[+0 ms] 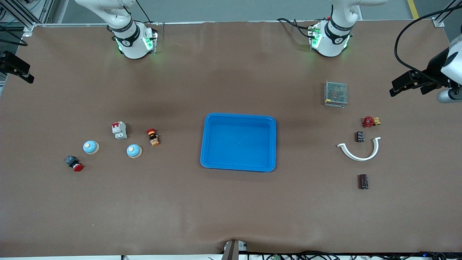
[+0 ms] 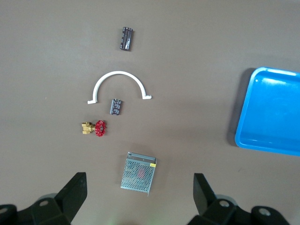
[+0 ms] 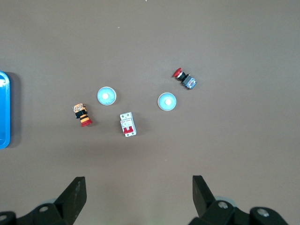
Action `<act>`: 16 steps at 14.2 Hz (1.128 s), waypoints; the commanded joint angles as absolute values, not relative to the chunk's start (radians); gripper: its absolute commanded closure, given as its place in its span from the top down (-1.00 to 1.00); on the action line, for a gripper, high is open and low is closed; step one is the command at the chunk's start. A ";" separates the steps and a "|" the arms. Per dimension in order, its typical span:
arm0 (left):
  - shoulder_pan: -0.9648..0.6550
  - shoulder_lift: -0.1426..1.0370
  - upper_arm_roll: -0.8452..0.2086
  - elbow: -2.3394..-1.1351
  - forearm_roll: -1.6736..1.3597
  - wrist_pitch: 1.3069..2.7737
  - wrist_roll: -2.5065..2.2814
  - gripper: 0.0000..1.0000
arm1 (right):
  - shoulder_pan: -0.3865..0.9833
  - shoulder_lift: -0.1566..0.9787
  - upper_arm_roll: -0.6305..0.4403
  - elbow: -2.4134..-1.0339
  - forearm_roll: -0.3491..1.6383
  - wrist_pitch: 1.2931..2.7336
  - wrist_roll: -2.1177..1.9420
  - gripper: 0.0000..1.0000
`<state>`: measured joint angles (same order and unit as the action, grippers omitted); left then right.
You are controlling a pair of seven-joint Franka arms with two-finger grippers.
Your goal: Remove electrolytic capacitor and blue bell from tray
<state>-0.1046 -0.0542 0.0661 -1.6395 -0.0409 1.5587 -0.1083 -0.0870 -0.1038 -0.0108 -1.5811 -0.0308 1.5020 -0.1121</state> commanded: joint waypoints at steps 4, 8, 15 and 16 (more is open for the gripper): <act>-0.114 -0.136 0.080 -1.709 -0.046 1.580 -0.034 1.00 | -0.098 -0.092 -0.005 -1.555 -0.015 1.497 -0.106 1.00; -0.104 -0.112 0.080 -1.678 -0.045 1.574 -0.012 1.00 | -0.098 -0.092 -0.005 -1.555 -0.015 1.499 -0.106 1.00; -0.104 0.107 0.077 -1.356 -0.028 1.361 0.017 1.00 | -0.098 -0.092 -0.005 -1.555 -0.015 1.499 -0.106 1.00; -0.103 0.103 0.075 -1.359 -0.028 1.356 0.020 1.00 | -0.098 -0.092 -0.005 -1.555 -0.015 1.500 -0.106 1.00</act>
